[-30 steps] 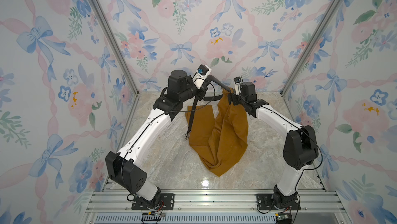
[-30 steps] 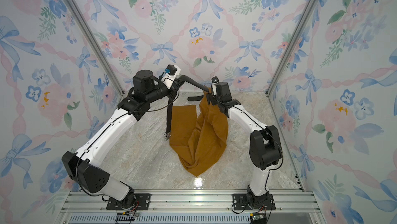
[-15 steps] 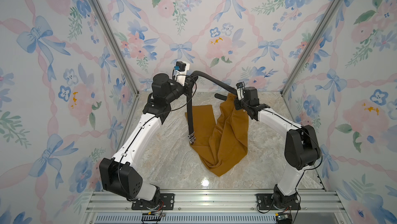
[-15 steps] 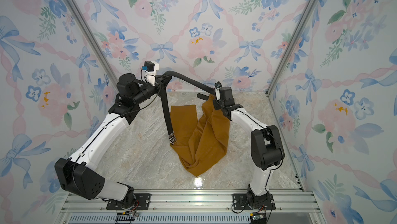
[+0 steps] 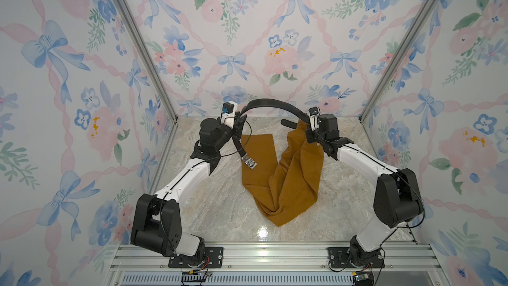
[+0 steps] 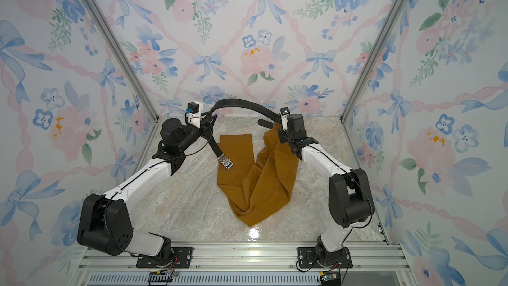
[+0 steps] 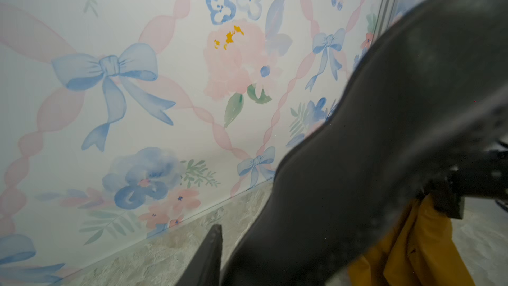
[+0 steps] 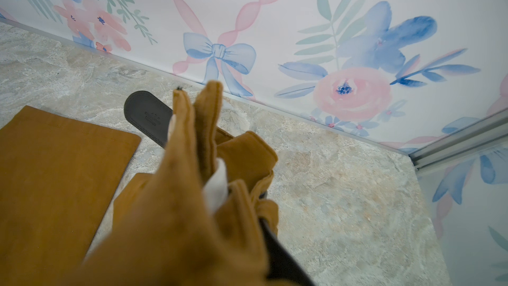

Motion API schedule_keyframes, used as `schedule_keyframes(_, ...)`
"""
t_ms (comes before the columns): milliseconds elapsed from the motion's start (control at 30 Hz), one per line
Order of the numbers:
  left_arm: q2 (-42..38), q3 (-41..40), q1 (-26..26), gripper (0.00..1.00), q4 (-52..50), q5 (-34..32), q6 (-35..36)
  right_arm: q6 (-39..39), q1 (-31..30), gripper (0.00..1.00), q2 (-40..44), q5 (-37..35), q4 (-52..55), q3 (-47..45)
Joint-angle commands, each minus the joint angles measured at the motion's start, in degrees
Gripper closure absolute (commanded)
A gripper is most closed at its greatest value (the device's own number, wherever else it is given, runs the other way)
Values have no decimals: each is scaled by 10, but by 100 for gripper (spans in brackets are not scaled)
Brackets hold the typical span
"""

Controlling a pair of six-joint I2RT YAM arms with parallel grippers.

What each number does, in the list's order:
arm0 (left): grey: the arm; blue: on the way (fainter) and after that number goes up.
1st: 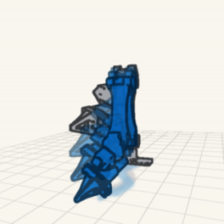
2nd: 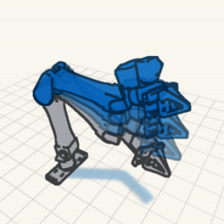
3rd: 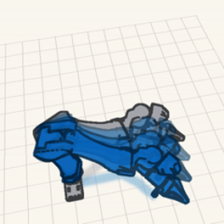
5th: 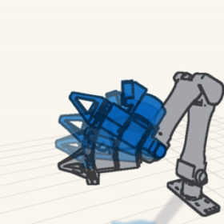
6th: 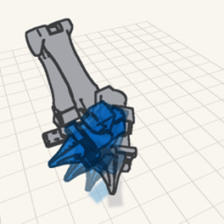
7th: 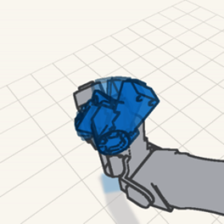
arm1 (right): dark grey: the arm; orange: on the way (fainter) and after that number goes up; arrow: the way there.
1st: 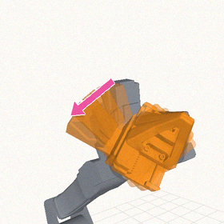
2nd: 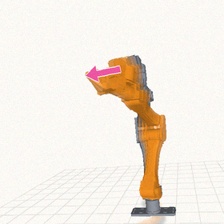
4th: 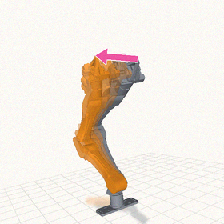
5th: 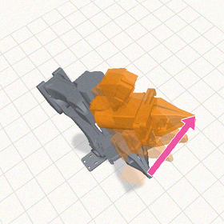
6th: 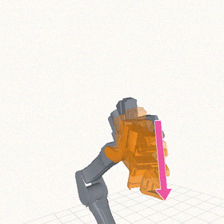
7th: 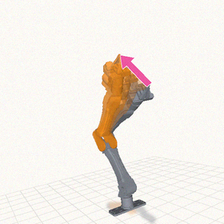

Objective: Remove the belt from the trousers

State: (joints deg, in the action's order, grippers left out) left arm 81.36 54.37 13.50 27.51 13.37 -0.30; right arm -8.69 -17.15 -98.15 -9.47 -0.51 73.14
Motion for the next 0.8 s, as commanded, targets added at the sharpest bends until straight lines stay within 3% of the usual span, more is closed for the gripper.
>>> schedule_keyframes(0,-74,-53,-36,31,4,-43,55,-40,15,100,-1,-19,2,40)
schedule_keyframes(100,-129,-66,-56,16,-33,-28,83,-90,5,100,-12,-32,4,52)
schedule_keyframes(233,-178,-33,-54,15,-103,65,128,-143,-8,100,-25,-47,1,56)
schedule_keyframes(300,-186,-7,-46,15,-121,146,122,-159,-17,100,-27,-58,2,54)
schedule_keyframes(367,-175,16,-18,15,-125,179,111,-165,-25,100,-26,-63,5,53)
schedule_keyframes(433,-149,39,34,16,-133,175,127,-172,-37,100,-22,-63,7,48)
schedule_keyframes(567,-62,94,137,16,-142,107,232,-191,-68,100,-10,-61,14,41)
schedule_keyframes(767,89,200,197,17,-143,46,389,-170,-83,100,2,-28,54,55)
